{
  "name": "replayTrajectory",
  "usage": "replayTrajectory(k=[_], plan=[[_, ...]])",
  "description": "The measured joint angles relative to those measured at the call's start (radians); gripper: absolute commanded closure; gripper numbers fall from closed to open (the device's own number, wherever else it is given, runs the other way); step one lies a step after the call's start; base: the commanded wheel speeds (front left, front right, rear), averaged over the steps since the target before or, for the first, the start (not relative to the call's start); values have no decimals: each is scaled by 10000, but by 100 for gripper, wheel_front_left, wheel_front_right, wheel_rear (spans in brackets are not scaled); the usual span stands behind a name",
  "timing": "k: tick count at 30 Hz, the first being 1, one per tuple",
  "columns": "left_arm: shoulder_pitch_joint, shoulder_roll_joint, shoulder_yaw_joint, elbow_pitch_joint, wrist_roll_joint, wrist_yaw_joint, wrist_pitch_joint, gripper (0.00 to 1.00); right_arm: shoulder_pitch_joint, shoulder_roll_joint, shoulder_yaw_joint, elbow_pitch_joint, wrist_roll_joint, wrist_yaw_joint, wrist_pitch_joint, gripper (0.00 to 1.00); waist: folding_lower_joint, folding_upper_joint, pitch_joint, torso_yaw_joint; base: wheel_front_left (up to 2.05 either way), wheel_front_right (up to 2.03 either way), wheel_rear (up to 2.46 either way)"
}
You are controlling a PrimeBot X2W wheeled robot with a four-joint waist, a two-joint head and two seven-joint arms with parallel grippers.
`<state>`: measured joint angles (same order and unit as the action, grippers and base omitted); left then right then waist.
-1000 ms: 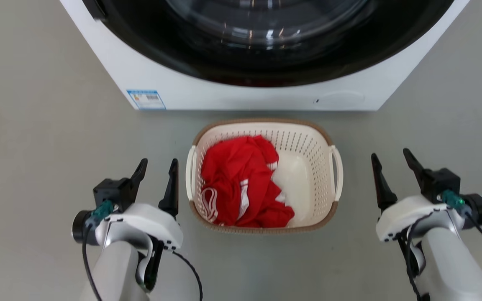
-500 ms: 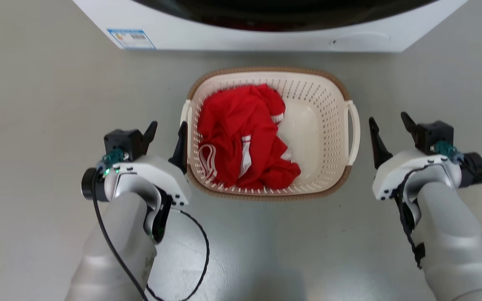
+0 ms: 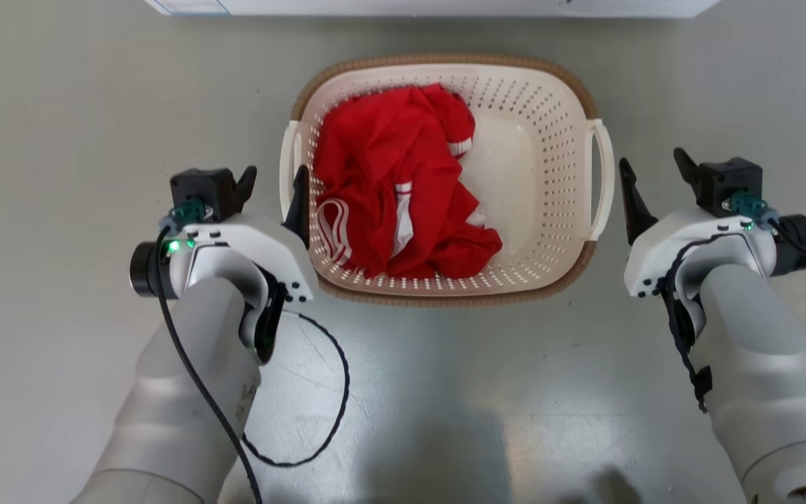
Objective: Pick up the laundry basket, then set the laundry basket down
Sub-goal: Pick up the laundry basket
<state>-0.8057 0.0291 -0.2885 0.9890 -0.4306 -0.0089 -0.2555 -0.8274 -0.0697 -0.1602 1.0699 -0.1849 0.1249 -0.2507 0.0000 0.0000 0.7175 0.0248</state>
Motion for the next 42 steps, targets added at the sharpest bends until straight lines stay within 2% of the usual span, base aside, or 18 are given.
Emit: replayTrajectory(k=[24, 30, 42], plan=[[-1132, -17, -610, 650, -418, 94, 0, 0, -818, 4, 610, 562, 393, 0, 0, 0, 0, 0, 1366, 69, 0, 0, 0], [-1371, -21, -855, 1012, -545, 272, 0, 0, -972, 2, 957, 761, 832, 0, 0, 0, 0, 0, 1547, 33, 0, 0, 0], [-1753, -21, -1223, 1522, -570, 274, 0, 0, -1071, 0, 1668, 798, 1509, 0, 0, 0, 0, 0, 1833, -142, 0, 0, 0]])
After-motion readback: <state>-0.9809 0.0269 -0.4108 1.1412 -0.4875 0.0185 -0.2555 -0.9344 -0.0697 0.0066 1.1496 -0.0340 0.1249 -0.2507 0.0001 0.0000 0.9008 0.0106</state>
